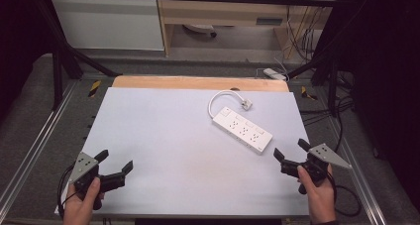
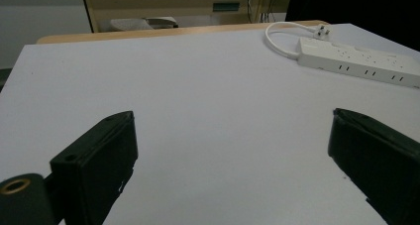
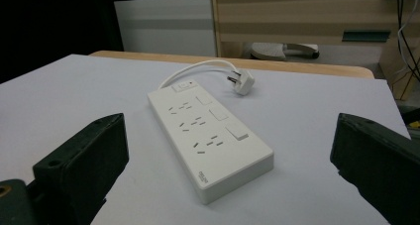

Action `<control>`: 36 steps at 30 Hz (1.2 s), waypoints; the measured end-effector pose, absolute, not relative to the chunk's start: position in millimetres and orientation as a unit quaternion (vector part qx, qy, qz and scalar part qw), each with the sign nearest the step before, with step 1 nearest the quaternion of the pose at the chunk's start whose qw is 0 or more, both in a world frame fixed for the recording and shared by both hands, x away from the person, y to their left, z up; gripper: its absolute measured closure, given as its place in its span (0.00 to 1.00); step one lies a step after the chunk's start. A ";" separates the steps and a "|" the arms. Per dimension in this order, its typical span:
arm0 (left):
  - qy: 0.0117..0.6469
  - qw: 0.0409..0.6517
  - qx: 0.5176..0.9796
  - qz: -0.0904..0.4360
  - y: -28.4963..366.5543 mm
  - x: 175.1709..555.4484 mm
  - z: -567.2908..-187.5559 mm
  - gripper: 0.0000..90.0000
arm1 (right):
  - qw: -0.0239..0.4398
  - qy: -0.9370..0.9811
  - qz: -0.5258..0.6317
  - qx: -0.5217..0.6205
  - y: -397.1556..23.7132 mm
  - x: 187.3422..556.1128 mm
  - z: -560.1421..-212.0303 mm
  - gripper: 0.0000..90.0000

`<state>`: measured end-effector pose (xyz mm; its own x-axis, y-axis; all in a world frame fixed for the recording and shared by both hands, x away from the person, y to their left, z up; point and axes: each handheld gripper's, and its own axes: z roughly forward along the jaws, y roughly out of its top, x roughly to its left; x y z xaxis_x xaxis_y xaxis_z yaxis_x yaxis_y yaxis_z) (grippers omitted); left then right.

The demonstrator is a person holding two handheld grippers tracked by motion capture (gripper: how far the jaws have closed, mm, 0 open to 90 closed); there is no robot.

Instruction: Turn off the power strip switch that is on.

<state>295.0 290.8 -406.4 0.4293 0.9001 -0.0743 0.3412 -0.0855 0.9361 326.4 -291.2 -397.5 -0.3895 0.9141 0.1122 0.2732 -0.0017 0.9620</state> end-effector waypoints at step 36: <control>0.449 0.496 0.690 0.276 288.1 296.9 -409.2 0.06 | 0.284 0.674 0.516 0.446 -280.1 374.4 -335.2 0.04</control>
<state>296.9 288.1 -409.2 0.4448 0.8934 -0.0637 0.3450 -0.1053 0.9327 374.4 -280.1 -335.2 -0.4411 0.8941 0.0777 0.3072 0.0691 0.9491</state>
